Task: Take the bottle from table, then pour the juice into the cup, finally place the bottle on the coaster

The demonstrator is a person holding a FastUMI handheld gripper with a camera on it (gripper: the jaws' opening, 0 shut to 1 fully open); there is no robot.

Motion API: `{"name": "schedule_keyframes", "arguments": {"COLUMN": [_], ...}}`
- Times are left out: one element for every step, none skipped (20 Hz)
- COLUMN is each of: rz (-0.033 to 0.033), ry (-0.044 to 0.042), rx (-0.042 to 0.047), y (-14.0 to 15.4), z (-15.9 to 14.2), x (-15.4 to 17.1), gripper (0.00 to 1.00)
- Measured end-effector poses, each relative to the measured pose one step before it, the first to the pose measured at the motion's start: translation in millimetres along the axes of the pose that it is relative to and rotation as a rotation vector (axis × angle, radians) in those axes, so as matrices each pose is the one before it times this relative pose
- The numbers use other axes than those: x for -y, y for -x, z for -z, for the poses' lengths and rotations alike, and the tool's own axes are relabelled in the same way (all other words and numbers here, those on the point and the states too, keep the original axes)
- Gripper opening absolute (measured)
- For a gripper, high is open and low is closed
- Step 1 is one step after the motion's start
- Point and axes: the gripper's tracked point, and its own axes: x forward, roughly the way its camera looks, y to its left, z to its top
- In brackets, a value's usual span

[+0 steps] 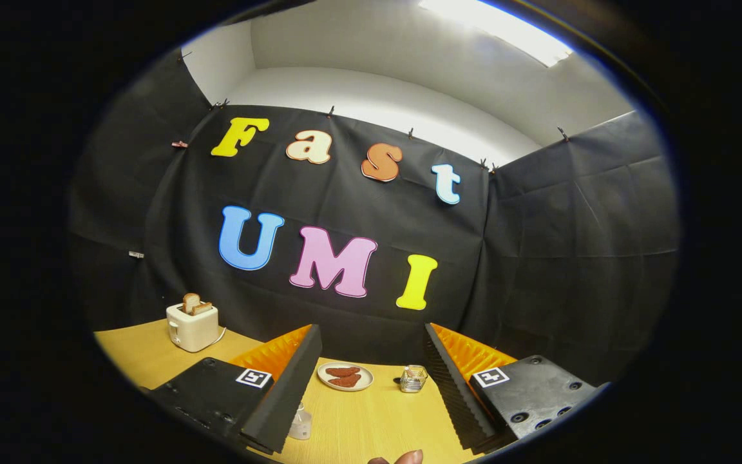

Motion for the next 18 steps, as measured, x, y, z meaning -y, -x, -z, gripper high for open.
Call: {"name": "schedule_keyframes", "arguments": {"rz": [-0.00048, -0.00281, -0.00221, 0.00009, -0.00136, -0.00072, -0.00043, 0.00057, -0.00057, 0.00012, -0.00088, -0.00183, -0.00163, -0.00445, -0.00853, -0.00970, -0.01016, -0.01316], "ry": [-0.00112, -0.00270, -0.00190, -0.00132, -0.00261, -0.00356, -0.00448, -0.00269, -0.00143, -0.00013, -0.00036, -0.00135, -0.00361, -0.00612, -0.00813, -0.00792, -0.00525, -0.00593], "rx": [0.00085, -0.00058, 0.00016, 0.00092, -0.00010, -0.00151, -0.00223, -0.00201, 0.00131, 0.00222, 0.00107, 0.00052, 0.00227, 0.00321, 0.00555, 0.00916, 0.01179, 0.01114], "y": [-0.62, -0.65, 0.69, -0.25, -1.18, 0.54, 0.18, 1.00, 0.32, 0.41, 0.80, 0.43, 0.58, -0.43, -0.79, -1.29, -1.45, -2.31], "z": [-1.17, 0.22, 1.03, 0.24, 0.60, 0.50, 0.24, 1.41, -0.36, -0.49, -0.79, 0.22, 0.10, -0.02, 0.63, 1.32, 2.79, 5.48], "x": [-0.57, -1.40, -1.71, -0.79, -1.13, -1.23, -1.13, -0.97, -1.05, -0.68, -0.37, -0.54, -0.46, -1.62, -2.88, -3.78, -2.68, -4.60], "gripper": [0.97, 0.97, 0.97, 0.97, 0.97, 0.97, 0.97, 0.97, 0.97, 0.97, 0.97, 0.97, 0.97, 0.97, 0.97, 0.97, 0.97, 0.97]}}
